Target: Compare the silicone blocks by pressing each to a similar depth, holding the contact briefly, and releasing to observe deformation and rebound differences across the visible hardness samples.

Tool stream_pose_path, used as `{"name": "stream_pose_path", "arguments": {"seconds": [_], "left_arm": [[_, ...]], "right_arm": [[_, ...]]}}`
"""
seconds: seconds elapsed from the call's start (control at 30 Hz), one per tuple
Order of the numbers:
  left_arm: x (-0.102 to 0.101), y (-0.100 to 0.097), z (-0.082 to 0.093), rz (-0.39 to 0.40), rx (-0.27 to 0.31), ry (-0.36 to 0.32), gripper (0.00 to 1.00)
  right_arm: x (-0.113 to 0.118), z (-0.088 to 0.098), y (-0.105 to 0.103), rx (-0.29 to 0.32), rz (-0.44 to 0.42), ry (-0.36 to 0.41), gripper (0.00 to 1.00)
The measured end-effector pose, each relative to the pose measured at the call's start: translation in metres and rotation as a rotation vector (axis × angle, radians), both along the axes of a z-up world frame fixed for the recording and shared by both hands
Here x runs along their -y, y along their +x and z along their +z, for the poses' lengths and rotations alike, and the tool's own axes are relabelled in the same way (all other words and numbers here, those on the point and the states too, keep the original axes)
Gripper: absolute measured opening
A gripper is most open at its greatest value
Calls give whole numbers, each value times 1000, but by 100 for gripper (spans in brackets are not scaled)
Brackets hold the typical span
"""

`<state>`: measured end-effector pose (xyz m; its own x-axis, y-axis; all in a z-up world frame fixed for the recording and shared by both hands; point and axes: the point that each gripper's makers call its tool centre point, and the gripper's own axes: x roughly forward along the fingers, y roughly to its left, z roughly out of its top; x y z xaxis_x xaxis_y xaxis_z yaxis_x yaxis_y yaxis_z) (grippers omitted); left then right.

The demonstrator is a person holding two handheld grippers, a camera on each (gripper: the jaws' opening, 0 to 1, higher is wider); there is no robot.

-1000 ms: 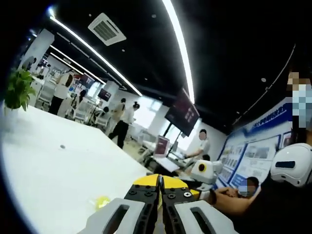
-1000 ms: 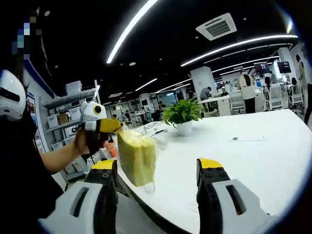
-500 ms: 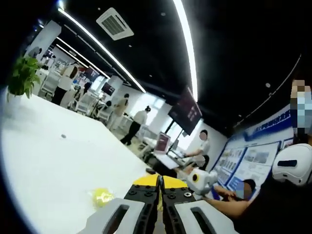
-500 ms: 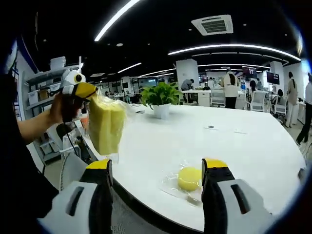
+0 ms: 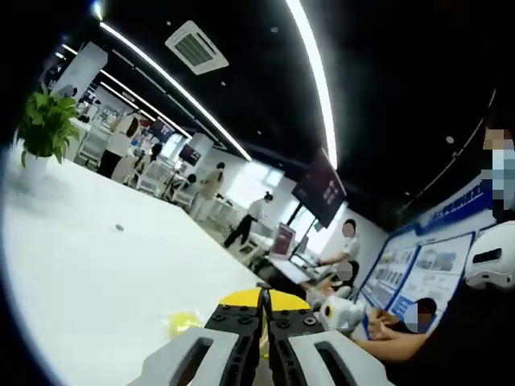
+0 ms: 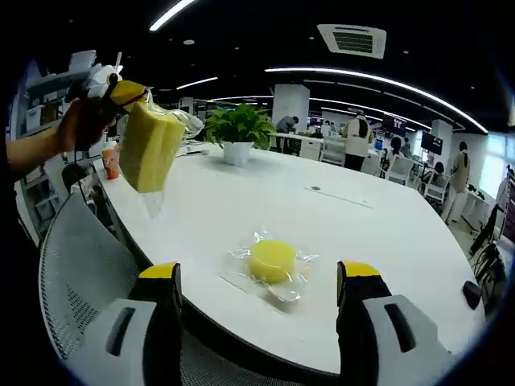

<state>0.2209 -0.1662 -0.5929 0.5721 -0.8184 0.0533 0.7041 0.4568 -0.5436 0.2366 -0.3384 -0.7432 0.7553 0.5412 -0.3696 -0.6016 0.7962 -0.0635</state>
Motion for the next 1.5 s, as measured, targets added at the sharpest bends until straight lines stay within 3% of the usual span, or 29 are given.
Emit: {"name": "stream_pose_path", "arguments": {"seconds": [0.07,0.13,0.27,0.5,0.67,0.83,1.3,1.5], "left_arm": [[-4,4,0,10,-11,-29,0],[-7,7,-1,21,-14,-50,0],[-9,16,-11,28,-54,-73,0],[-11,31,-31,52,-92,-38,0],[-20,51,-61,122,-186,-8,0],[-25,65,-87,159,-235,11,0],[-28,88,-117,201,-294,-6,0],[-33,91,-133,221,-315,31,0]], "right_arm": [[2,-5,0,-34,-3,0,72],[1,-1,2,10,7,-25,72],[5,-3,4,9,-7,-38,71],[18,-15,7,3,-38,-61,73],[27,-21,12,2,-75,-61,76],[31,-27,14,-14,-89,-62,75],[27,-32,13,-31,-65,-64,82],[24,-32,12,-40,-64,-34,86]]}}
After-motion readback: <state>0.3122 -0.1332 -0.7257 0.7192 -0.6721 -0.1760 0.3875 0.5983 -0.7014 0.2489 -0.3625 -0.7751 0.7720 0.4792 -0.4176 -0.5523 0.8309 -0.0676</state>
